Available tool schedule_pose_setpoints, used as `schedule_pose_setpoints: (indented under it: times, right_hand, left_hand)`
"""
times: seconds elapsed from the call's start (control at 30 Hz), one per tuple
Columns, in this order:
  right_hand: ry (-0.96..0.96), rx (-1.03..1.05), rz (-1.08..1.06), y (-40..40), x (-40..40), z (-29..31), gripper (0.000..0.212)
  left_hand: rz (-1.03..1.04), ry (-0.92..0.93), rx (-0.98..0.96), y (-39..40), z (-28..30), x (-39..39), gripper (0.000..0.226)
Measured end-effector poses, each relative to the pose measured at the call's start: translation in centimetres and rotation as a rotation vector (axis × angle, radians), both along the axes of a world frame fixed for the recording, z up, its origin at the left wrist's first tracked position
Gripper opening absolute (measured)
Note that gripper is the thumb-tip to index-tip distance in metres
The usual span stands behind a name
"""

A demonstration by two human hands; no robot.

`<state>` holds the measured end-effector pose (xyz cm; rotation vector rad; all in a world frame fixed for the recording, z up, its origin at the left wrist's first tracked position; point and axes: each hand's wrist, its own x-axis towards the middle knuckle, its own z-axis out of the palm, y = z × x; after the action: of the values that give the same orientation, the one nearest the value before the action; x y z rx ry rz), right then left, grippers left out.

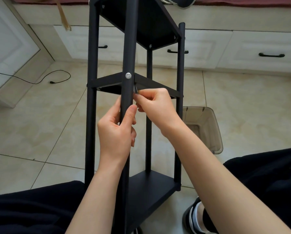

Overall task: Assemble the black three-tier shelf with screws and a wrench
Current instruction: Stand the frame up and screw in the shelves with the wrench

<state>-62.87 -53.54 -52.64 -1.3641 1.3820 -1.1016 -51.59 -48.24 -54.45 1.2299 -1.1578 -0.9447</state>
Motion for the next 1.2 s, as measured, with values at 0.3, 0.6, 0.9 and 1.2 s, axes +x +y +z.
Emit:
schedule_pose_setpoints:
  times: [0.3, 0.6, 0.9, 1.2]
  right_hand:
    - [-0.115, -0.03, -0.036, -0.3, 1.1, -1.2, 0.021]
    - [-0.037, -0.202, -0.138, -1.1, 2.0, -3.3, 0.017]
    - [-0.235, -0.118, -0.126, -1.5, 4.4, -3.3, 0.021]
    - [-0.214, -0.136, -0.077, -1.4, 4.1, -3.7, 0.018]
  left_hand:
    - [-0.006, 0.013, 0.002, -0.1, 0.0, -0.1, 0.032]
    - [-0.004, 0.013, 0.001, -0.1, 0.0, -0.1, 0.033]
    - [-0.005, 0.027, 0.008, -0.2, -0.1, 0.1, 0.024]
    - [0.001, 0.014, 0.003, -0.2, -0.1, 0.1, 0.029]
